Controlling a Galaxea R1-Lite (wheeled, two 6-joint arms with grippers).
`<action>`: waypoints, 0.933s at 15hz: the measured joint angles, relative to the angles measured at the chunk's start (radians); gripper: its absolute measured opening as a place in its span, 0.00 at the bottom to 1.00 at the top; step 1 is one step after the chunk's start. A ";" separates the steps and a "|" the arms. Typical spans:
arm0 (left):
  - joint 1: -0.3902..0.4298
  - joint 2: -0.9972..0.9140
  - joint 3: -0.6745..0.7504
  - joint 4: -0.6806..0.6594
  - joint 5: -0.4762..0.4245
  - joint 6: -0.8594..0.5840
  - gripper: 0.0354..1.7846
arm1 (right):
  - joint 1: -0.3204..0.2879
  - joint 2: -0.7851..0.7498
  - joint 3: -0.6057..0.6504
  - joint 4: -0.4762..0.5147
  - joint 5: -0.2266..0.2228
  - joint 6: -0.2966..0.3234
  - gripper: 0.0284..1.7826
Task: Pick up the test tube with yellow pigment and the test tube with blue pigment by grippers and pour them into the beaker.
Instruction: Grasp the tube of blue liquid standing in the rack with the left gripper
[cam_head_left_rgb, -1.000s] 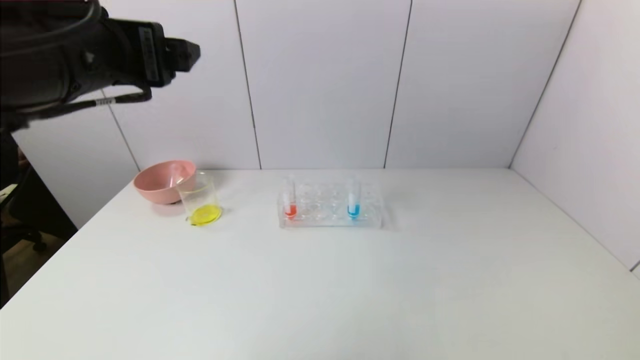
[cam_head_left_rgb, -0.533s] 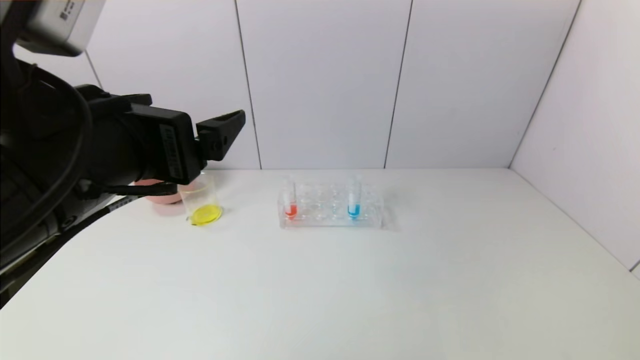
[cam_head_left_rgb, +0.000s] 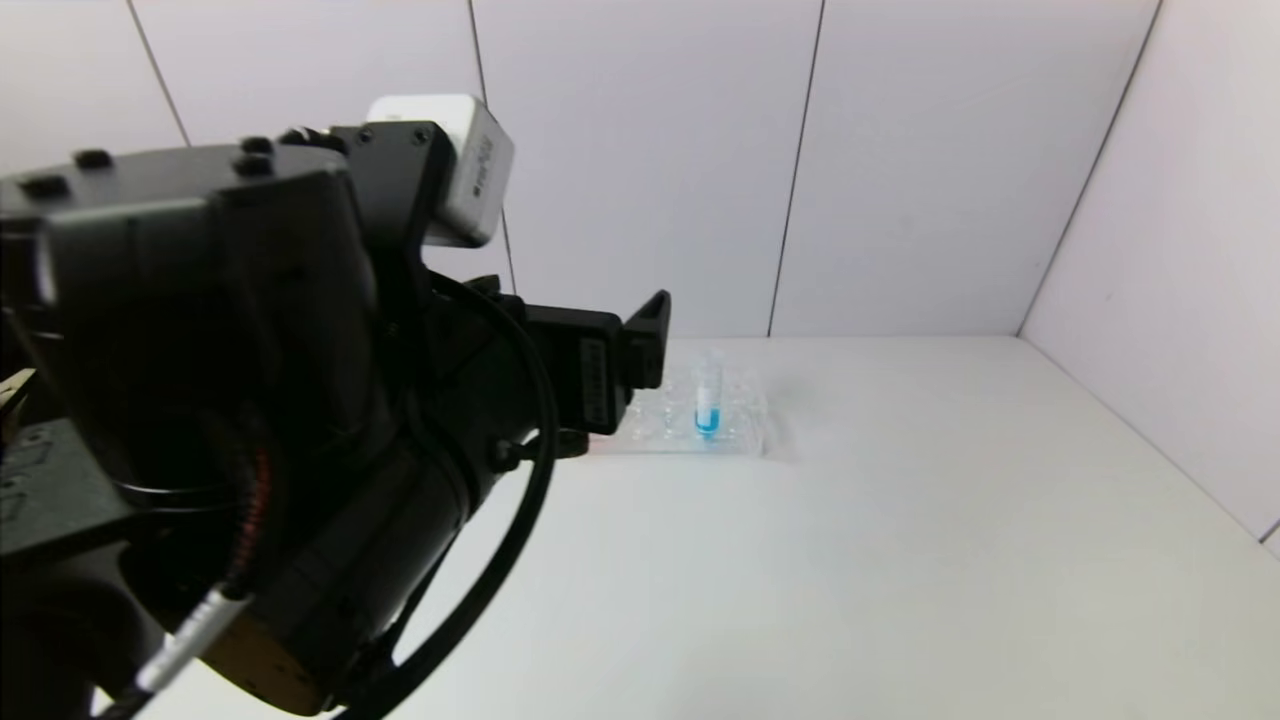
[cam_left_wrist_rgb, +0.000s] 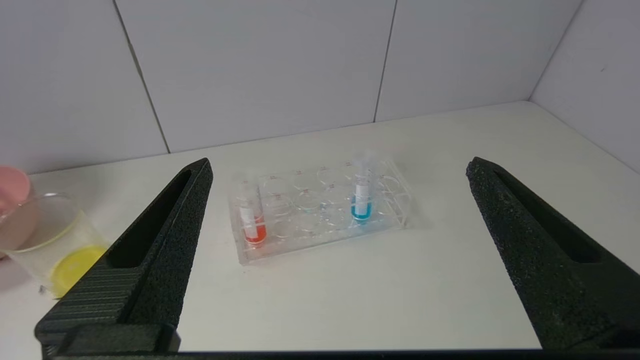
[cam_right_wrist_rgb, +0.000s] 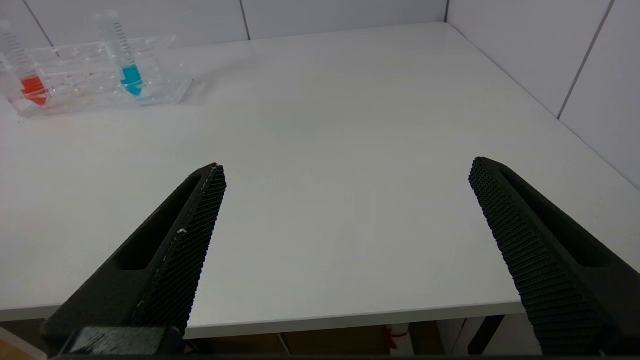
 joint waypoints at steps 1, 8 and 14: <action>-0.012 0.031 -0.005 -0.014 0.007 -0.018 1.00 | 0.000 0.000 0.000 0.000 0.000 0.000 1.00; -0.037 0.246 -0.050 -0.138 0.033 -0.101 1.00 | 0.000 0.000 0.000 0.000 0.000 0.000 1.00; -0.004 0.421 -0.171 -0.139 0.020 -0.129 1.00 | 0.000 0.000 0.000 0.000 0.000 0.000 1.00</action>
